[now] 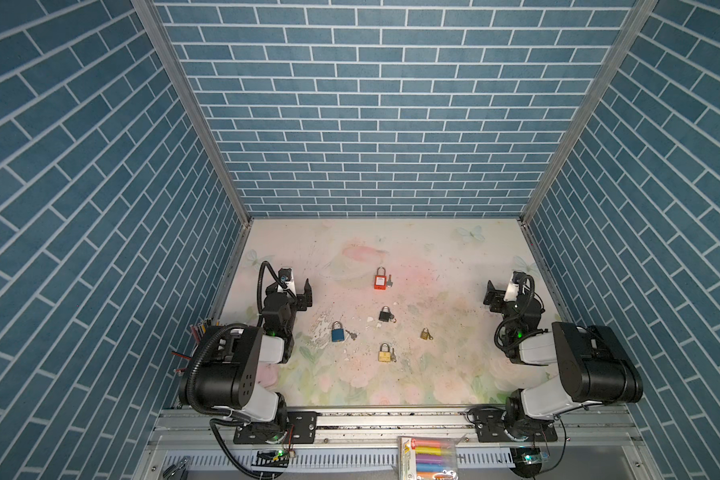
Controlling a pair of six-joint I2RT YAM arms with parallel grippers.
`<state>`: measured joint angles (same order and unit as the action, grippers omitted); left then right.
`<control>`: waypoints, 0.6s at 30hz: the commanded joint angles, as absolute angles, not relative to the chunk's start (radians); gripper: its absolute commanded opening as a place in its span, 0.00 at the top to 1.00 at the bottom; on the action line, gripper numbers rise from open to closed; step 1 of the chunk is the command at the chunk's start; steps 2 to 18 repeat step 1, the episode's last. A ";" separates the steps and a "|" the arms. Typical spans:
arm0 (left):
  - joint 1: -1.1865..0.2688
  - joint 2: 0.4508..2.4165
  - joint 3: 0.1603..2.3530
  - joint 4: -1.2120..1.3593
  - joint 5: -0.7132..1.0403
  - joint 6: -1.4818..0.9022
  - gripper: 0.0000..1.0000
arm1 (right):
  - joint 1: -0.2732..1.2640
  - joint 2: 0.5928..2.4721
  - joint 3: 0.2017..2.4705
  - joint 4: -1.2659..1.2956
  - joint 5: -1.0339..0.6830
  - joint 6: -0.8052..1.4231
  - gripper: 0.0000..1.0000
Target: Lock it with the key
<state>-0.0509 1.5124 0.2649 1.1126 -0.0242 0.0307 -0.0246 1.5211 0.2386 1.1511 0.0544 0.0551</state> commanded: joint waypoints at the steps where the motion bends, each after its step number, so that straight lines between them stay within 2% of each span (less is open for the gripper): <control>1: -0.048 1.513 0.275 1.138 -0.021 0.035 0.13 | -0.025 1.511 0.254 1.159 0.044 0.052 0.09; 18: -0.048 1.513 0.275 1.138 -0.021 0.035 0.13 | -0.025 1.511 0.254 1.159 0.044 0.052 0.09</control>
